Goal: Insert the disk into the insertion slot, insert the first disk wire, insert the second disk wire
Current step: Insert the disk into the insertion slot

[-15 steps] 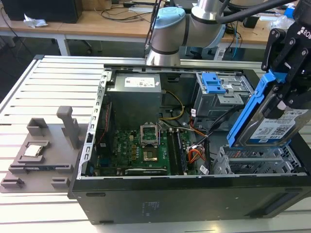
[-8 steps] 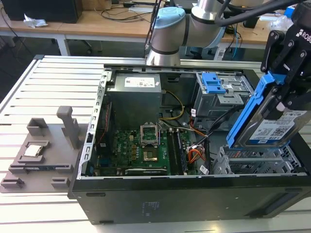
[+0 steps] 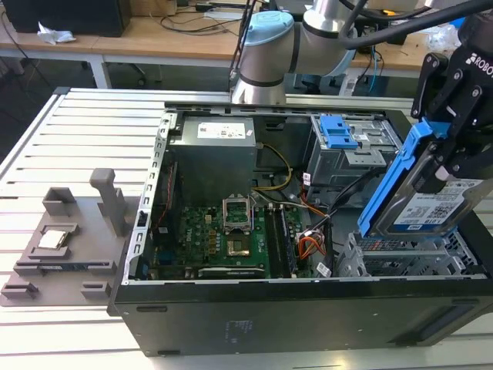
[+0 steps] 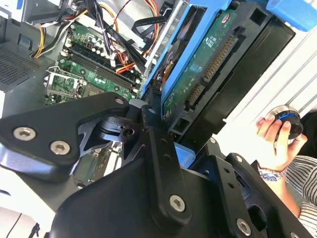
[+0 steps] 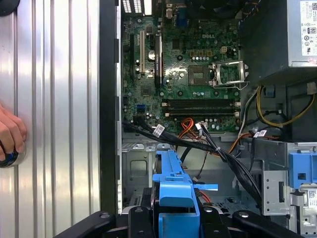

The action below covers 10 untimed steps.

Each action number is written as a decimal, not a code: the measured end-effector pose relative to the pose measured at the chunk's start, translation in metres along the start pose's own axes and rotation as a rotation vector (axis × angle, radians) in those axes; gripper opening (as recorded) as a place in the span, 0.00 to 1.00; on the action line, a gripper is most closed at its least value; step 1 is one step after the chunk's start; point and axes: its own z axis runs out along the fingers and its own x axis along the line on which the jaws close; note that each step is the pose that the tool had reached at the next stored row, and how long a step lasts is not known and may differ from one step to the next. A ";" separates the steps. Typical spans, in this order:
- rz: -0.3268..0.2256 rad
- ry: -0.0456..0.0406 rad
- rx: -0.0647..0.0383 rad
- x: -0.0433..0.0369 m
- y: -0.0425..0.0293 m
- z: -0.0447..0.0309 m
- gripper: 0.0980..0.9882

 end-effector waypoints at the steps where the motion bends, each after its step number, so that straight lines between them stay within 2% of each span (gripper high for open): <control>1: 0.000 0.0001 0.000 0.0000 -0.0001 0.0012 0.30; 10: -0.013 0.0016 0.000 -0.0001 -0.0021 0.0094 0.30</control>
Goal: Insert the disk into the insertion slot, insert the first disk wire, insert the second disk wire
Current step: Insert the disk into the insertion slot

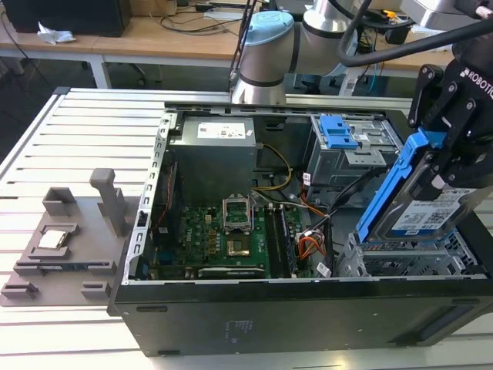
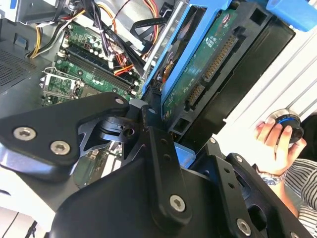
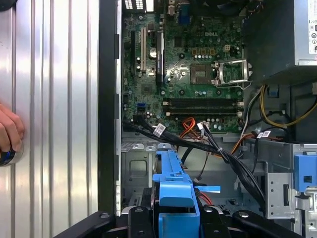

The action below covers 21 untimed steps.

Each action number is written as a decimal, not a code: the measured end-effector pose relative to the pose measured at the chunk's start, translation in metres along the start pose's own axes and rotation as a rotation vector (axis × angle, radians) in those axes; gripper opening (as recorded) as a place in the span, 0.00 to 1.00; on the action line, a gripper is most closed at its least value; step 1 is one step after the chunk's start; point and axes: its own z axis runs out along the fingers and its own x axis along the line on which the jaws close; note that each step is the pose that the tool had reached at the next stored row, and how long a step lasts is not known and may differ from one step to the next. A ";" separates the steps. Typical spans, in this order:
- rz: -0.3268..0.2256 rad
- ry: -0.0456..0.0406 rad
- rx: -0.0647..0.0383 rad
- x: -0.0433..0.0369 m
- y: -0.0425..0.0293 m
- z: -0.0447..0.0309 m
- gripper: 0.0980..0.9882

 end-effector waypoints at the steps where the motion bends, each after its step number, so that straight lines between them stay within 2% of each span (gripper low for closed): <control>1: 0.000 0.0002 0.000 0.0004 -0.0004 0.0006 0.30; 10: -0.001 0.0001 0.000 0.0041 -0.0010 0.0077 0.30; 14: -0.001 0.0000 0.000 0.0043 -0.0013 0.0145 0.30; 17: -0.001 -0.0001 0.000 0.0042 -0.0016 0.0219 0.30; 21: -0.001 0.0000 0.000 0.0042 -0.0021 0.0358 0.30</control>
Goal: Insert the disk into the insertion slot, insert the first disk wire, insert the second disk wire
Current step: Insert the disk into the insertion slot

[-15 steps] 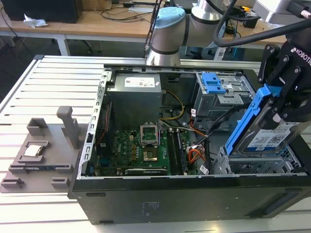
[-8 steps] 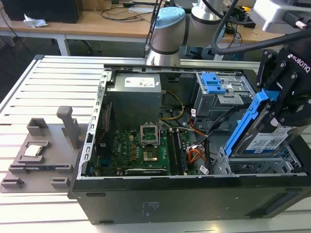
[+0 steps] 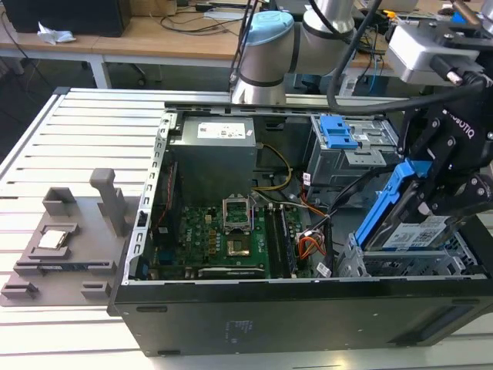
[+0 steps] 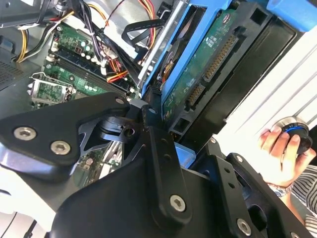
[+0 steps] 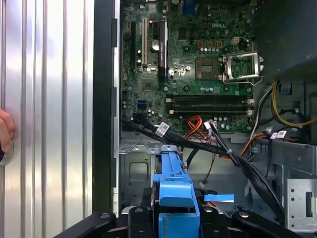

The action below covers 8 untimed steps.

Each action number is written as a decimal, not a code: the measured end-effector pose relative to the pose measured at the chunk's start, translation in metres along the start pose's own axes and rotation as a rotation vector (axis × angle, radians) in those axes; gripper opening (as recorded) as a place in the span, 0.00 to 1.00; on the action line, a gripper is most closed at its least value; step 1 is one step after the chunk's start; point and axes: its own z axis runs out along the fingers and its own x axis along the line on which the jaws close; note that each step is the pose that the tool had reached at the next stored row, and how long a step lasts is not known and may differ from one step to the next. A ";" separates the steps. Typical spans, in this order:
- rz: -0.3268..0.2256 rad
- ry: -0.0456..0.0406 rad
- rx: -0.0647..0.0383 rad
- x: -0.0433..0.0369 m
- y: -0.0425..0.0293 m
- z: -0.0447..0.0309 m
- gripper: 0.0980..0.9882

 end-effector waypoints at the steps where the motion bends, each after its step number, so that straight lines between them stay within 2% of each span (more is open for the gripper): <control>1: 0.000 0.0000 0.000 0.0000 -0.0001 0.0029 0.30; 4: 0.000 0.0000 0.000 0.0000 -0.0004 0.0105 0.30; 6: 0.000 -0.0001 0.000 -0.0001 -0.0007 0.0184 0.30; 8: 0.000 0.0002 0.000 -0.0001 -0.0008 0.0198 0.30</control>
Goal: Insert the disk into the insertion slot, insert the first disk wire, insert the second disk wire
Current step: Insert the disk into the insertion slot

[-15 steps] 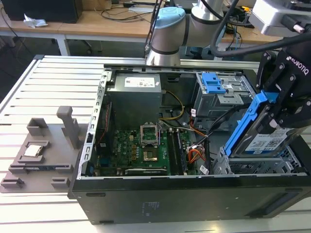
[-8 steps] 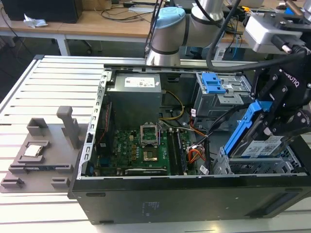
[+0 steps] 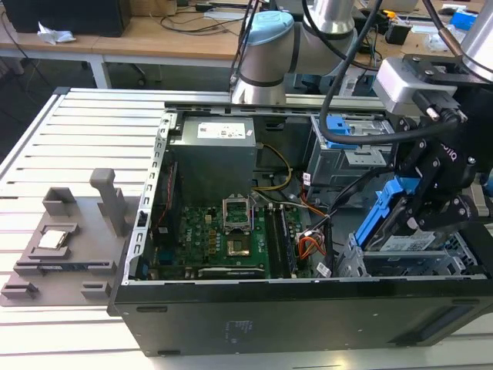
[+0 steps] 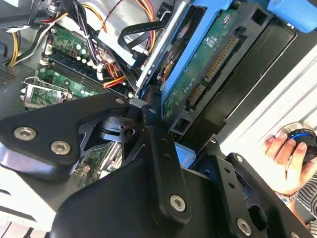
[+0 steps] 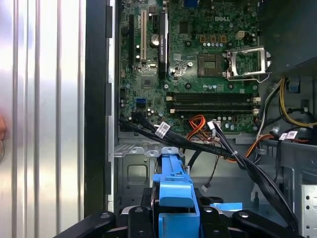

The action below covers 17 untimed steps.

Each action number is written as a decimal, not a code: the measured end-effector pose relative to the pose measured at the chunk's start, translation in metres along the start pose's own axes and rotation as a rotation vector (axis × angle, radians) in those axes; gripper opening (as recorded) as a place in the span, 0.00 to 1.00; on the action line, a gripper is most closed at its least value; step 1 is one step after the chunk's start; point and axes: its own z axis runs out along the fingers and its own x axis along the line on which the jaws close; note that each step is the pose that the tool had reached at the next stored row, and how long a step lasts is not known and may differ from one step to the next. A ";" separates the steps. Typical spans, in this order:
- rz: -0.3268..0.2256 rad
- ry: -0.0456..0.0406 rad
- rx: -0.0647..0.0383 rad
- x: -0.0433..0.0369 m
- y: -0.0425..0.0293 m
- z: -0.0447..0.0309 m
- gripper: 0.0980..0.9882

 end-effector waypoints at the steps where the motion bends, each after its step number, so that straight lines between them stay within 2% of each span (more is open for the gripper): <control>1: 0.000 0.0001 0.000 0.0000 0.0000 0.0000 0.30; 4: 0.000 -0.0001 0.000 0.0000 0.0000 0.0003 0.31; 5: 0.000 -0.0002 0.000 0.0000 0.0000 0.0004 0.39; 8: 0.000 0.0000 0.000 0.0000 0.0000 0.0005 0.39; 11: 0.000 -0.0002 0.000 0.0000 0.0000 0.0007 0.16; 12: 0.000 -0.0002 0.000 0.0000 0.0000 0.0007 0.16; 14: 0.000 -0.0001 0.000 0.0000 0.0000 0.0008 0.01; 17: 0.000 -0.0002 0.000 0.0000 0.0000 0.0009 0.01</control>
